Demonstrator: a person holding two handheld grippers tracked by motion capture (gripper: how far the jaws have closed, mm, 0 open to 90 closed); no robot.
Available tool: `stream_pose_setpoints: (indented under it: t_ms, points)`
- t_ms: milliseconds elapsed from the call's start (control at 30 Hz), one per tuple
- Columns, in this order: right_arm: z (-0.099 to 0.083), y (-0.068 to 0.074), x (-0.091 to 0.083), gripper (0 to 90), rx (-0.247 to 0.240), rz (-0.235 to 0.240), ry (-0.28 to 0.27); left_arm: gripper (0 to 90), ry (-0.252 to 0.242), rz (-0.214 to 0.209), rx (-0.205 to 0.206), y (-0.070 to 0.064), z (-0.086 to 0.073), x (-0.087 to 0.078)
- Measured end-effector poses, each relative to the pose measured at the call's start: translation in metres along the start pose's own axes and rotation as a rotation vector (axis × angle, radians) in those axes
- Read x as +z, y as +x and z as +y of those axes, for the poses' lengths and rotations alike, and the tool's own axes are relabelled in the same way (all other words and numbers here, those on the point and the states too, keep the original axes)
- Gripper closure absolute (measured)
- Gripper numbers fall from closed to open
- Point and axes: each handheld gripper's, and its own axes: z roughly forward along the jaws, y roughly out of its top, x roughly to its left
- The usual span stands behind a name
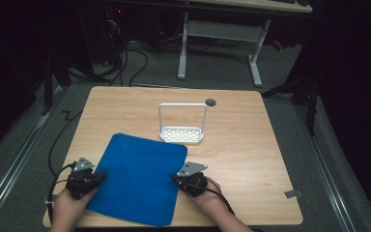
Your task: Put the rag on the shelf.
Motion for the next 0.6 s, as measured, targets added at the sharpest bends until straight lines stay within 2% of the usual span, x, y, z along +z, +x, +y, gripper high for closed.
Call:
stream_pose_setpoints:
  t_ms: [100,167,400,533,567,600]
  points:
    - [-0.001,-0.002,0.007,90.0,0.012,0.009,0.035,89.0,-0.008,-0.004,0.001,0.000,-0.002,-0.001]
    - [-0.001,-0.004,0.008,90.0,0.026,0.021,0.038,88.9,-0.015,-0.012,-0.005,0.000,-0.003,-0.001]
    - [-0.004,-0.004,0.005,90.0,0.016,0.008,0.043,88.5,-0.010,-0.032,0.003,-0.002,-0.003,0.000]
    - [-0.010,-0.006,-0.003,90.0,0.024,-0.003,0.045,88.5,0.003,-0.064,0.030,-0.011,-0.002,0.001]
    - [-0.014,-0.009,-0.008,90.0,0.034,-0.014,0.045,88.5,0.010,-0.083,0.047,-0.018,-0.001,0.002]
    - [-0.014,-0.009,-0.008,90.0,0.034,-0.014,0.045,88.5,0.010,-0.083,0.047,-0.018,-0.001,0.002]
